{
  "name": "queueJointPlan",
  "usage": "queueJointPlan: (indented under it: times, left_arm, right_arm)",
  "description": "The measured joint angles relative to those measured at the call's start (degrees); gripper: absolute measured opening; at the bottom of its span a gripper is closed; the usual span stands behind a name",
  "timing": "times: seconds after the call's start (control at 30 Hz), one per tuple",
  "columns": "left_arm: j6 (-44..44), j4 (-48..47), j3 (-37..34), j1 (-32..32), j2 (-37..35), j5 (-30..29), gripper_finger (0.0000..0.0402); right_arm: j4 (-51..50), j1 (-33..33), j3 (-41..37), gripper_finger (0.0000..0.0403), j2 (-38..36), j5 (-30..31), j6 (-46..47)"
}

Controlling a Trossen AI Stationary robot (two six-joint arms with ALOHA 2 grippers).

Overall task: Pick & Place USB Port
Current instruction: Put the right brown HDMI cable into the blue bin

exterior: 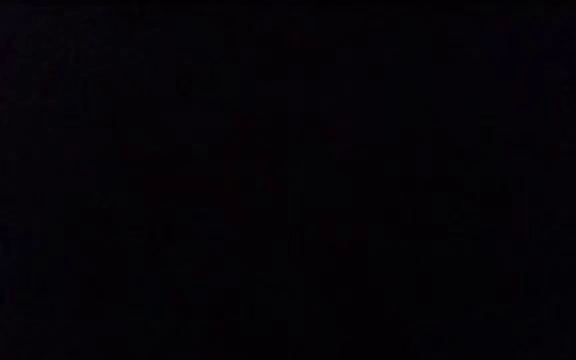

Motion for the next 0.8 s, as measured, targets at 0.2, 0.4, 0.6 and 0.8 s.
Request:
queueJointPlan:
  times: [0.2, 0.4, 0.6, 0.8]
  left_arm:
    - [-2.36, 36.42, -11.32, 1.55, -0.02, 25.03, 0.0156]
    - [-22.58, 88.66, -27.98, 2.04, 4.56, 29.66, 0.0156]
    - [-28.08, 95.85, -27.26, 1.30, 7.17, 27.83, 0.0157]
    - [-24.58, 87.48, -23.10, 1.00, 6.80, 26.52, 0.0157]
  right_arm:
    - [0.49, -1.00, 5.57, 0.0028, -0.03, 6.21, -0.29]
    - [3.16, -3.70, 6.47, 0.0028, 0.34, 11.67, 2.76]
    - [18.25, -8.22, 6.48, 0.0028, 3.54, 11.93, -5.78]
    - [29.57, -11.78, 6.50, 0.0028, 7.77, 6.76, -14.46]
